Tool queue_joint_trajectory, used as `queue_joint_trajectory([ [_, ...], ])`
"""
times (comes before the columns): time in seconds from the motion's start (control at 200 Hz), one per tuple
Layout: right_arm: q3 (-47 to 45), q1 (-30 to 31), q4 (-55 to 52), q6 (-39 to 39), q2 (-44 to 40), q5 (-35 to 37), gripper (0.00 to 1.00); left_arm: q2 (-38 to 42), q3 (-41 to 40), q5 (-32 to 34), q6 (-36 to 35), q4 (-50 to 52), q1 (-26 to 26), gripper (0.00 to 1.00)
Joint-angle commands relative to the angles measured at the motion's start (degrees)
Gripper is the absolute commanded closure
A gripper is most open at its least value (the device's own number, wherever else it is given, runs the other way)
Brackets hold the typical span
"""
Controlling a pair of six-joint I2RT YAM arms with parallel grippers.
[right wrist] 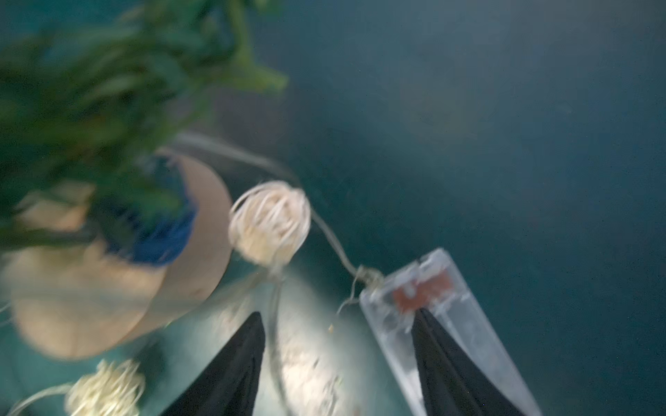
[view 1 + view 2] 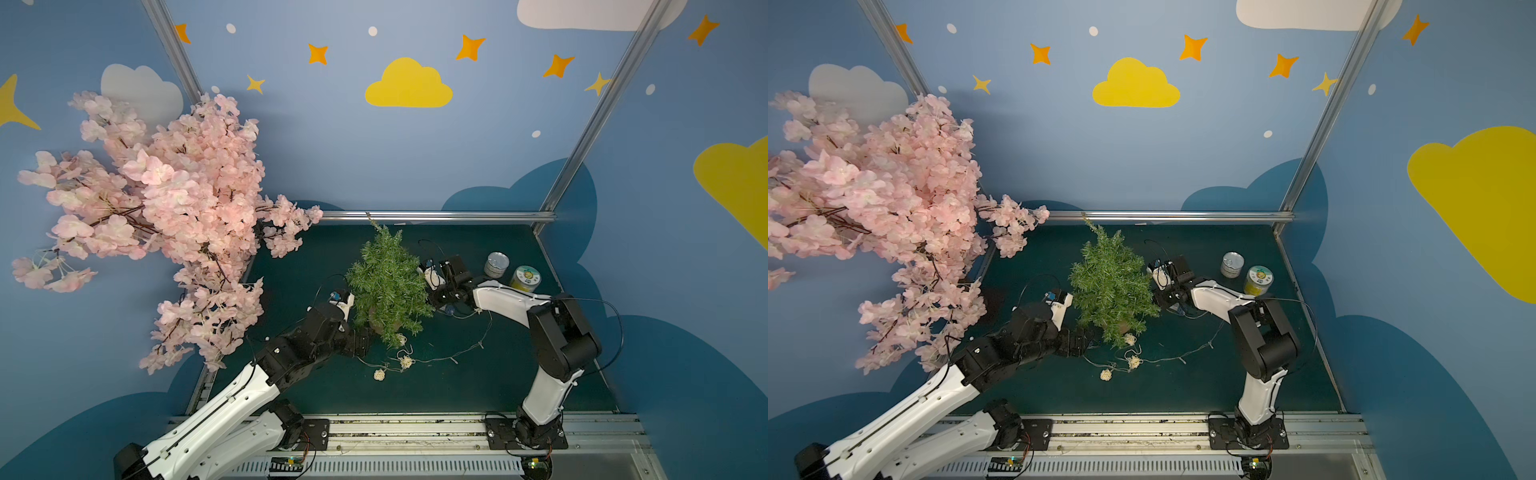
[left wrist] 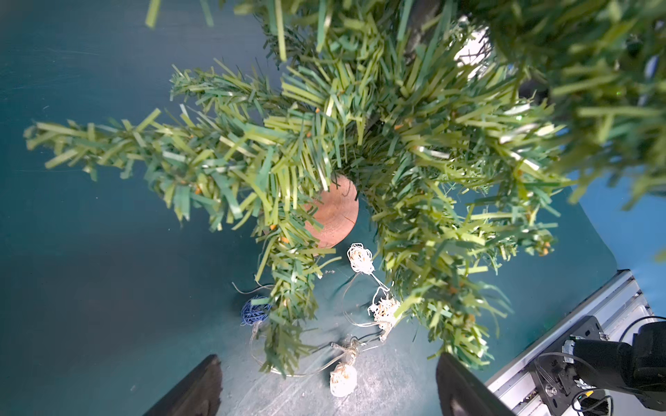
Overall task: Remove string lights from the small christmas tree
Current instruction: Remove the light string from the Christmas tree.
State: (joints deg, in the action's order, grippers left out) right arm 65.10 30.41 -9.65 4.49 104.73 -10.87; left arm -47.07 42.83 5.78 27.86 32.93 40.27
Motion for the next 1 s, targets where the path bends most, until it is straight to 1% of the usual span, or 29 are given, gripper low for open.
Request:
queue_joint_trajectory([
  [0.0,2.6,1.2,0.2,-0.8,1.9,5.8,0.36,1.2,0.1,-0.2,-0.3,0.1,-0.4,0.07],
  [0.145,5.5,3.3,0.3,0.9,4.8,10.3,0.41,2.0,0.0,0.1,-0.8,1.1,-0.7,0.07],
  [0.21,6.7,3.9,-0.3,1.5,6.2,11.3,0.48,2.3,-0.1,0.1,-0.8,1.2,-0.9,0.07],
  [0.285,6.8,4.2,0.0,1.6,6.8,12.2,0.62,2.7,-0.2,0.0,-0.9,1.1,-1.1,0.07],
  [0.396,4.9,4.4,2.4,0.9,5.4,14.0,0.91,3.1,-0.4,-0.2,-1.1,1.3,-1.4,0.07],
  [0.436,3.9,4.4,3.4,0.6,4.6,14.5,1.00,3.3,-0.5,-0.3,-1.2,1.4,-1.6,0.07],
  [0.521,1.9,4.2,5.3,-0.1,2.5,15.1,1.00,3.9,-0.7,-0.5,-1.2,1.6,-1.8,0.07],
  [0.621,-0.1,3.7,6.8,-1.1,-0.4,13.9,1.00,4.6,-1.1,-0.5,-1.2,1.9,-2.1,0.07],
  [0.786,-2.2,2.2,7.0,-2.7,-6.5,9.2,1.00,5.3,-1.4,-0.6,-1.2,1.9,-2.4,0.07],
  [0.996,-3.0,0.7,4.0,-3.4,-14.3,5.1,1.00,5.3,-1.6,-0.9,-1.2,1.7,-2.6,0.07],
])
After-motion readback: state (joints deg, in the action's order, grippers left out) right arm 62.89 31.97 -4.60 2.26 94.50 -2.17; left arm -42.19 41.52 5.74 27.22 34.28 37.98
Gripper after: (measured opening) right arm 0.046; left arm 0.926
